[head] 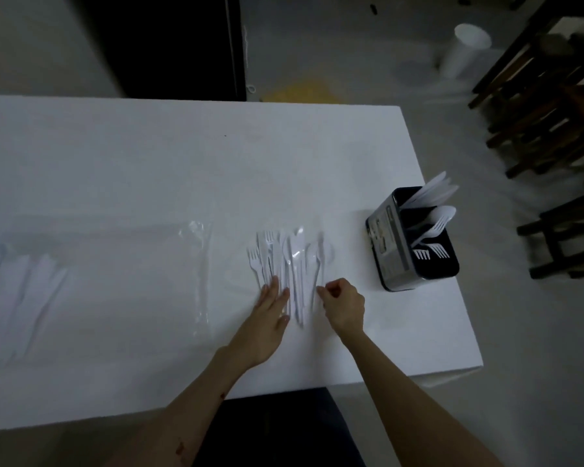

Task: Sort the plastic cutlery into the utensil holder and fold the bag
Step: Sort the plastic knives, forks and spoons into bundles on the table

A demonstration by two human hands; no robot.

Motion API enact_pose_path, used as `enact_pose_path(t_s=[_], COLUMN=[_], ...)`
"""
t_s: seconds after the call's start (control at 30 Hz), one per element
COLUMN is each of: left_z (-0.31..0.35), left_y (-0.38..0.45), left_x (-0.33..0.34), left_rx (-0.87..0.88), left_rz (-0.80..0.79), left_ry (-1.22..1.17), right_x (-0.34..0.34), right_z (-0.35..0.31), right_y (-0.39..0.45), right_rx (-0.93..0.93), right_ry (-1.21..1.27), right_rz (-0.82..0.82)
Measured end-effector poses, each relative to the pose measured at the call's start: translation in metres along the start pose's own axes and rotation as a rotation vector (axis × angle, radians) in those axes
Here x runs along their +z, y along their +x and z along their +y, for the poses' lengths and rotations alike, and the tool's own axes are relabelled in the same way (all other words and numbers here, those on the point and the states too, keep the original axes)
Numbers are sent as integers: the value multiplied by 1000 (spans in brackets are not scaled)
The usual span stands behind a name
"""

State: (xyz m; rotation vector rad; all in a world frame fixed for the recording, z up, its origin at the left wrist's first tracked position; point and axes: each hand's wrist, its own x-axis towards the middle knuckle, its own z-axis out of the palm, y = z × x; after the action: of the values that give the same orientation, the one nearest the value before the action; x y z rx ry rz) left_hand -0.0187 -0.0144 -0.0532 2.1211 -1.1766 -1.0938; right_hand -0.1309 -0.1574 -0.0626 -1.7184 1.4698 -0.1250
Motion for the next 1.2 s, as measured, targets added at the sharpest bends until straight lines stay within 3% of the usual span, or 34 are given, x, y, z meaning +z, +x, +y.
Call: enact_pose_path(t_s=[0.17,0.4,0.57,0.67,0.8,0.9,1.2], left_z=[20,54,71,69,58,50,44], left_y=[6,29,51,57,55,51,45], left_x=[6,9,-8,-17,-23,-28,-30], left_rx=[-105,-180,-424,-446,-492,-509,-502], left_rz=[317,582,377,356,408,458,340], left_ry=[-90,-287,-893,-886,-1021,-1058,-1103], right_x=[-20,-36,-32,-28,-16,-7,-23], right_z=[11,16,11,7,5,1,9], right_y=[9,17,10,8,13,17,33], right_rx=[-80,-210,-395,-351,-211,-104,-24], right_ry=[-21,-5,-33,61,-3,-90,-65], right_rz=[-26,-74,-254,-291,-39,3,153])
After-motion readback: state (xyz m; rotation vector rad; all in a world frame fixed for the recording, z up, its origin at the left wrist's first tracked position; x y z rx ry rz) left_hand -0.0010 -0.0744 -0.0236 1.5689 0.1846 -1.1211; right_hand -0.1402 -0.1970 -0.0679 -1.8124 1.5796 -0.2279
